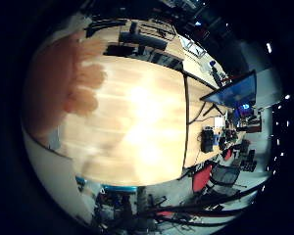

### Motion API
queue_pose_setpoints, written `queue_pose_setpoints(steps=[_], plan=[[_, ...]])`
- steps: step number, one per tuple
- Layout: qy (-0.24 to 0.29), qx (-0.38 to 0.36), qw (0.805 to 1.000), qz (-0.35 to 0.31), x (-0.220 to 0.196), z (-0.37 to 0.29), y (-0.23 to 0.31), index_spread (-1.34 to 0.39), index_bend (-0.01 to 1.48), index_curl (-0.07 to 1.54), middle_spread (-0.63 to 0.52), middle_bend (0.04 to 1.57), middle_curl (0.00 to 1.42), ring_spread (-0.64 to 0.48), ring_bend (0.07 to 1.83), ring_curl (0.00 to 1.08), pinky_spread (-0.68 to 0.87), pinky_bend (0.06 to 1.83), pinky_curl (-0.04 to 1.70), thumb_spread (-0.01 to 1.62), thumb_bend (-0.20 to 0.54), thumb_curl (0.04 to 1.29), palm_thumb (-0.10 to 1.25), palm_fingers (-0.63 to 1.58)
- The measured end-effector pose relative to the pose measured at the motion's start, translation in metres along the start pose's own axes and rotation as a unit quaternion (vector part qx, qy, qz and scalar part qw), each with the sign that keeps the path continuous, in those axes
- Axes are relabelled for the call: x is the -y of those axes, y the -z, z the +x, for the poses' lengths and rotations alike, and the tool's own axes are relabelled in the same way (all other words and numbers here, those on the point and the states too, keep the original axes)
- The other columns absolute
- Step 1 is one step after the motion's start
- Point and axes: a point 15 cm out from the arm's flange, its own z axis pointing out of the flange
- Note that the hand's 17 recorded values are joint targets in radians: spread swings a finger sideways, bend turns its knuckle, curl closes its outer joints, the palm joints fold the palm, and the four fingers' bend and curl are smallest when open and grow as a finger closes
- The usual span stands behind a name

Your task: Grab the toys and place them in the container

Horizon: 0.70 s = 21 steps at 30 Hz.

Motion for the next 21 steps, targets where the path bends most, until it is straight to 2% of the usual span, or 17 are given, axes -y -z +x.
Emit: queue_pose_setpoints(steps=[11,21], plan=[[0.046,0.033,0.998,-0.031,0.014,-0.11,-0.036,-0.6,0.31,0.63,-0.44,0.82,0.6,-0.34,1.21,0.47,-0.48,1.21,0.46,0.94,-0.015,0.38,1.1,1.19],[0.119,0.046,0.99,-0.054,0.026,-0.221,-0.065,-0.6,0.28,0.67,-0.44,0.82,0.6,-0.35,1.2,0.47,-0.48,1.2,0.47,0.95,-0.016,0.38,1.1,1.19]])
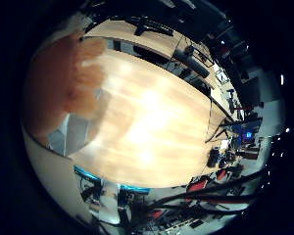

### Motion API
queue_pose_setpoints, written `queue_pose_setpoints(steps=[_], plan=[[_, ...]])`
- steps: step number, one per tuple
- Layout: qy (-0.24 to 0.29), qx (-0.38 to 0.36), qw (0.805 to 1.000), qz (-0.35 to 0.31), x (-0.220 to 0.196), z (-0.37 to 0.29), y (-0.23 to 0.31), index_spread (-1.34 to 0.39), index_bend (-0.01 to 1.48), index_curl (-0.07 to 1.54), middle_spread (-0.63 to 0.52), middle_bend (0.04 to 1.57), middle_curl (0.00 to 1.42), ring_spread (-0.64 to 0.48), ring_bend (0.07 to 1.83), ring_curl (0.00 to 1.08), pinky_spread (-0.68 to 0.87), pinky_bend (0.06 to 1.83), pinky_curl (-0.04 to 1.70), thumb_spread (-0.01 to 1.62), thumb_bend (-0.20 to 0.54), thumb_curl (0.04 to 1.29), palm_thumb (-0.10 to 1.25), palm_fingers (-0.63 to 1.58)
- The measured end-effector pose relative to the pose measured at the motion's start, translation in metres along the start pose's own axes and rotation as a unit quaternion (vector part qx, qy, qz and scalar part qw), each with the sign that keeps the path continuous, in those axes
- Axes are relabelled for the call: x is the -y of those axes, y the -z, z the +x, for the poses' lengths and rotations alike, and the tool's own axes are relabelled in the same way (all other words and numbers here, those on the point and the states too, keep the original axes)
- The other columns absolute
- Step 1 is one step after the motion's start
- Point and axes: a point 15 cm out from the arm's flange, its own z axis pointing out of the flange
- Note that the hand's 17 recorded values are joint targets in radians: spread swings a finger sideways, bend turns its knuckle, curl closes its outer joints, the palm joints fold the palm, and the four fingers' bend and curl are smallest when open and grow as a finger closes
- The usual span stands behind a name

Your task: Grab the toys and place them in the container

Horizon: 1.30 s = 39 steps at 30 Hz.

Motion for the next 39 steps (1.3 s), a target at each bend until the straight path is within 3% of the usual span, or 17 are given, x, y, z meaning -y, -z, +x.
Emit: queue_pose_setpoints(steps=[13,21,39], plan=[[0.089,-0.004,0.994,-0.057,-0.005,-0.1,-0.064,-0.61,0.24,0.71,-0.44,0.81,0.6,-0.35,1.2,0.47,-0.49,1.18,0.48,0.95,-0.015,0.38,1.11,1.18],[0.12,-0.026,0.99,-0.064,-0.007,-0.128,-0.081,-0.62,0.22,0.73,-0.44,0.8,0.6,-0.35,1.19,0.47,-0.49,1.18,0.49,0.96,-0.015,0.38,1.11,1.18],[0.13,-0.066,0.987,-0.07,-0.002,-0.143,-0.101,-0.64,0.2,0.77,-0.44,0.79,0.61,-0.35,1.18,0.47,-0.5,1.16,0.49,0.95,-0.016,0.38,1.11,1.19]])
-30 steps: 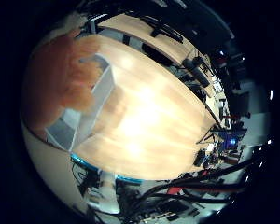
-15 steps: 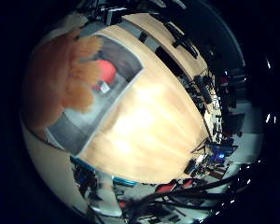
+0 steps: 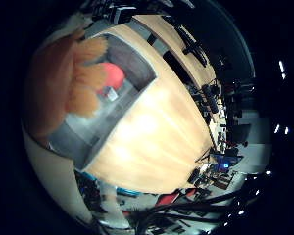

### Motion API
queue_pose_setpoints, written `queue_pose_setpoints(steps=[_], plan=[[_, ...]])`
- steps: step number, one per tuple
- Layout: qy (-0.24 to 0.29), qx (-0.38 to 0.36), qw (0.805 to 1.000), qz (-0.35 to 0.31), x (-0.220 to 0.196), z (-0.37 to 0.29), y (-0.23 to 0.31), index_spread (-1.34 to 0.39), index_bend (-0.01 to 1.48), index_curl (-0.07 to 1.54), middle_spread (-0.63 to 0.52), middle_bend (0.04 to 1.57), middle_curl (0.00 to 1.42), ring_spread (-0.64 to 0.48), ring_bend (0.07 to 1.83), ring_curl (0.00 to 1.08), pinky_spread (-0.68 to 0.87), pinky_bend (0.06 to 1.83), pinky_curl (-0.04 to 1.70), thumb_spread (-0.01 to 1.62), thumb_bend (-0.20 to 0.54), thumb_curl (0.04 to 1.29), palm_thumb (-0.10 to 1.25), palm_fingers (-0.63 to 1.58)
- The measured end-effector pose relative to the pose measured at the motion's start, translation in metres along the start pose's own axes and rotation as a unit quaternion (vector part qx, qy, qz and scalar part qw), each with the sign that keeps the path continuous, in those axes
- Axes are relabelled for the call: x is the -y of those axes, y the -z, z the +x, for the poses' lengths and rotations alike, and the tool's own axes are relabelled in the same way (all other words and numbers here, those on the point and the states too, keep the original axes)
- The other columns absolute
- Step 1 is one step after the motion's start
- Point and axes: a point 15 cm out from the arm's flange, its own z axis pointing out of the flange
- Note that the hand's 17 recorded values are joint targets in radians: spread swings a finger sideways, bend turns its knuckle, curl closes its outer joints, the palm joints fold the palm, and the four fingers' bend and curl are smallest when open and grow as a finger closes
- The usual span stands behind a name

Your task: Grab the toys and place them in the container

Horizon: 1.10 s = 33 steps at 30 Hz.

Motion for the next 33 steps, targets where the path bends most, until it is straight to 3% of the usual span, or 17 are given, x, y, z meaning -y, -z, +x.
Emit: queue_pose_setpoints(steps=[7,10,12,13,14,15,18,25,33], plan=[[0.0,-0.004,1.0,0.009,0.004,0.006,0.001,-0.64,0.18,0.77,-0.44,0.78,0.6,-0.36,1.18,0.47,-0.51,1.17,0.49,0.97,-0.019,0.37,1.1,1.17],[0.002,-0.005,1.0,0.009,0.002,0.01,0.002,-0.64,0.16,0.76,-0.45,0.75,0.6,-0.37,1.17,0.47,-0.51,1.18,0.5,0.99,-0.047,0.35,1.02,1.13],[0.004,-0.005,1.0,0.007,0.002,0.012,0.001,-0.62,0.11,0.73,-0.46,0.67,0.57,-0.38,1.17,0.46,-0.52,1.21,0.5,0.99,-0.128,0.3,0.78,0.97],[0.006,-0.005,1.0,0.004,0.0,0.015,0.001,-0.6,0.1,0.72,-0.43,0.59,0.56,-0.37,1.14,0.47,-0.54,1.21,0.51,0.97,-0.196,0.26,0.55,0.72],[0.008,-0.004,1.0,0.003,0.0,0.016,0.001,-0.59,0.16,0.73,-0.4,0.56,0.56,-0.34,1.1,0.47,-0.49,1.16,0.52,0.95,-0.171,0.24,0.43,0.53],[0.01,-0.003,1.0,0.003,-0.001,0.017,0.001,-0.58,0.22,0.74,-0.35,0.55,0.56,-0.27,1.0,0.47,-0.35,1.03,0.53,0.9,-0.169,0.23,0.28,0.24],[0.023,0.001,1.0,0.001,-0.003,0.021,0.0,-0.56,0.2,0.67,-0.26,0.5,0.51,-0.15,0.79,0.37,-0.06,0.91,0.45,0.83,-0.104,0.22,0.11,0.05],[0.037,0.003,0.999,0.001,-0.002,0.02,0.0,-0.51,0.18,0.53,-0.15,0.4,0.43,0.0,0.6,0.26,0.31,0.81,0.33,0.75,-0.042,0.26,0.01,0.05],[0.048,0.002,0.999,0.005,-0.004,0.024,0.004,-0.49,0.17,0.45,-0.15,0.35,0.39,0.03,0.54,0.24,0.42,0.75,0.29,0.74,-0.037,0.29,0.0,0.12]])
